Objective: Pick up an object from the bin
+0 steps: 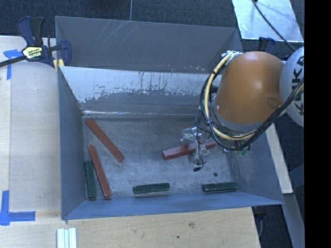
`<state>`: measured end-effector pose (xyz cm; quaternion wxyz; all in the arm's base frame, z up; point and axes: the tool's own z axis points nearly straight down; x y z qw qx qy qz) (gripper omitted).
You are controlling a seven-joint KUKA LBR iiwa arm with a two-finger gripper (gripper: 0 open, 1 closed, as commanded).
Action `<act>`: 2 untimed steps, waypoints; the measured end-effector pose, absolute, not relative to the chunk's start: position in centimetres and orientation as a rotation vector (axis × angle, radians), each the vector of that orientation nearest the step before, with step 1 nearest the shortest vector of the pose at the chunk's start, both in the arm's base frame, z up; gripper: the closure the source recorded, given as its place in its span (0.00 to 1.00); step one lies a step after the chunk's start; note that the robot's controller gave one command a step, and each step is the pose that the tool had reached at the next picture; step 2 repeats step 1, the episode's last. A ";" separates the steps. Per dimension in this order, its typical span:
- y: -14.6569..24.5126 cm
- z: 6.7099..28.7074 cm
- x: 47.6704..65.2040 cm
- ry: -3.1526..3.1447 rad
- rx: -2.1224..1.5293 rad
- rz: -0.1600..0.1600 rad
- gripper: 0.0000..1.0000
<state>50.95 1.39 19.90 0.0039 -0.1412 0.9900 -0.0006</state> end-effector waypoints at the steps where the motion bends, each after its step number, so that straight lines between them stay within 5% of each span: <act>1: 2.2 35.7 51.3 3.101 -0.422 -0.002 1.00; 2: 2.2 35.7 51.3 3.101 -0.422 -0.002 1.00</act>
Offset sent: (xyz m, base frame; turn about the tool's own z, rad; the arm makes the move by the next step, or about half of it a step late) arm 0.0021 0.0084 0.1528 0.0102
